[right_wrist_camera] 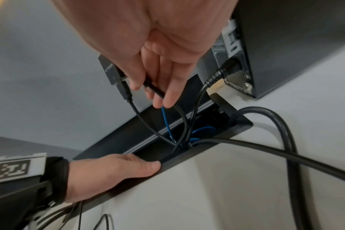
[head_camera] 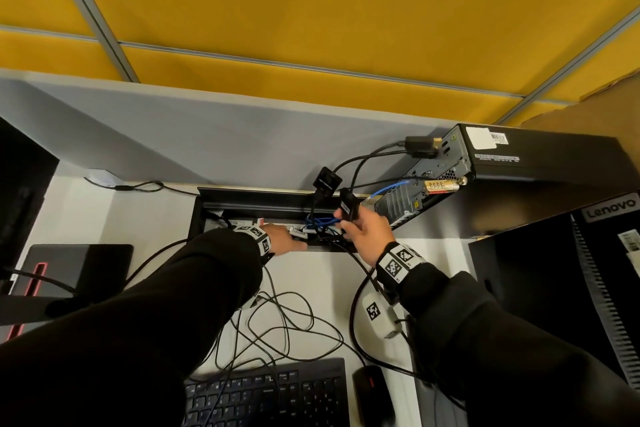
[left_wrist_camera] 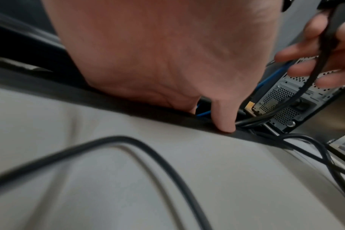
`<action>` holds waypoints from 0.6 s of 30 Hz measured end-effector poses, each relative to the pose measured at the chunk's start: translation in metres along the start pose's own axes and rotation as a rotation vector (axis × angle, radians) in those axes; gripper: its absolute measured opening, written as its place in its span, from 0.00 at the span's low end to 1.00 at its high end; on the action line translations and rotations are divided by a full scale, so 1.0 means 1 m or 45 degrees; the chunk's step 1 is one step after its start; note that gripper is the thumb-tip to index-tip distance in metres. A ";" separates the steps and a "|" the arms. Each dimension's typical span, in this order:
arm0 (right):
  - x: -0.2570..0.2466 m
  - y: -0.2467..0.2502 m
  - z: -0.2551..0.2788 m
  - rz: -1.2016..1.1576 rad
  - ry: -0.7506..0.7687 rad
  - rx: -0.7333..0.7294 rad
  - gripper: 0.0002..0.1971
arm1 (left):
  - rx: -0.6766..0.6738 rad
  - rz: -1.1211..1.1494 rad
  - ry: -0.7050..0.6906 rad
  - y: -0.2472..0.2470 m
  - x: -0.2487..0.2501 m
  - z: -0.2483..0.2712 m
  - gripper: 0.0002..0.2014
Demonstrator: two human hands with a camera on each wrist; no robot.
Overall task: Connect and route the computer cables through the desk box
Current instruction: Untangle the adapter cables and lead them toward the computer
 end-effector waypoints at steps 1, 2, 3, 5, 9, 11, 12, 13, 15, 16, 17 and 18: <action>0.002 -0.001 -0.001 -0.066 -0.010 -0.001 0.10 | 0.023 -0.002 0.001 -0.001 -0.001 0.000 0.41; 0.003 -0.001 -0.003 -0.119 -0.023 -0.008 0.10 | 0.082 -0.019 0.001 0.000 0.000 0.004 0.38; 0.002 -0.002 -0.004 -0.152 -0.031 -0.026 0.10 | 0.184 -0.045 0.001 0.003 0.002 0.011 0.32; 0.000 -0.003 -0.006 -0.175 -0.025 -0.060 0.10 | 0.477 -0.069 -0.014 0.014 0.010 0.031 0.22; 0.000 -0.005 -0.006 -0.191 0.031 -0.062 0.15 | 1.089 0.691 -0.137 0.060 0.031 0.090 0.08; 0.002 -0.007 -0.004 -0.143 0.033 -0.073 0.19 | 1.157 1.091 -0.347 0.087 0.041 0.114 0.15; 0.003 -0.007 -0.003 -0.117 0.039 -0.086 0.18 | 1.126 1.189 -0.479 0.100 0.046 0.121 0.21; 0.005 -0.007 -0.004 -0.092 0.049 -0.101 0.17 | 1.067 1.259 -0.608 0.113 0.052 0.126 0.24; 0.003 -0.005 -0.003 -0.032 0.058 -0.127 0.14 | 0.911 1.364 -0.774 0.136 0.069 0.128 0.25; 0.000 -0.005 -0.002 -0.019 0.054 -0.136 0.13 | 0.838 1.418 -0.798 0.147 0.078 0.128 0.24; -0.001 -0.004 -0.001 -0.002 0.048 -0.143 0.12 | 0.779 1.466 -0.802 0.157 0.088 0.129 0.23; -0.004 -0.002 0.001 0.027 0.046 -0.142 0.11 | 0.746 1.491 -0.801 0.165 0.098 0.129 0.20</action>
Point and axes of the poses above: each hand's wrist, its own z-axis away from the middle knuckle, its own y-axis out of the back of the hand, x = y × z, the point moved 2 cm from there along -z, towards the middle knuckle, and after that the axes turned 12 degrees about -z, right-handed, at the moved point
